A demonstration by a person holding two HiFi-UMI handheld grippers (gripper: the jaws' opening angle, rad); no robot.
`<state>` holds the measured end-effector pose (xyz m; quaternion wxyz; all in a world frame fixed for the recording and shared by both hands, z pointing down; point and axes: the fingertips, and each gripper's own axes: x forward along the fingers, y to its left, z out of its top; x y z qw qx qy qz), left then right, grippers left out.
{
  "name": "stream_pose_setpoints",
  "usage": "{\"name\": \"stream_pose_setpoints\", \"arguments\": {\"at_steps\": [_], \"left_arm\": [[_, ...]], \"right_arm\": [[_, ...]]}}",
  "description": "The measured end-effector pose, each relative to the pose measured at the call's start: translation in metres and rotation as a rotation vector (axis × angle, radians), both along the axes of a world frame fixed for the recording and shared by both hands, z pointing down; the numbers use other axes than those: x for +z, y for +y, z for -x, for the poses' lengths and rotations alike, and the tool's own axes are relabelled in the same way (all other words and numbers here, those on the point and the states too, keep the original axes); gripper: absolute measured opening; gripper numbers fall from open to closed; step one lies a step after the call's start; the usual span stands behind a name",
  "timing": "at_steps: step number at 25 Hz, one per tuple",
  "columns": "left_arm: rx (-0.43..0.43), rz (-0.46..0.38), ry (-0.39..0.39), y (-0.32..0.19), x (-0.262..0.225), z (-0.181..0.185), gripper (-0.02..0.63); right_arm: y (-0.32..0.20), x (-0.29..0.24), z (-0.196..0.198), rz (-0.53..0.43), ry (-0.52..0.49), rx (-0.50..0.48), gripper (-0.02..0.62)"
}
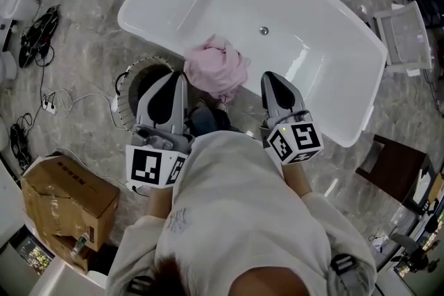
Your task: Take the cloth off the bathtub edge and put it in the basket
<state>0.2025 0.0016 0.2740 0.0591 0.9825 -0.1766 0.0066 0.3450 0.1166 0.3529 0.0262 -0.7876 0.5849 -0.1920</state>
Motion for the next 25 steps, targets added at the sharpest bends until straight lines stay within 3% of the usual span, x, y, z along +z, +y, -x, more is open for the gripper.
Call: {"name": "stream_pose_setpoints", "arguments": {"at_steps": [11,25], "left_arm": [[0.039,0.012,-0.012,-0.006,0.000,-0.013,0.014],[0.059,0.019,-0.029,-0.031,0.001,-0.002,0.014]], "right_arm": [[-0.005,0.002,-0.003,0.014,-0.023,0.010,0.000],[-0.028,-0.005,0.011,0.003,-0.033,0.030,0.000]]}}
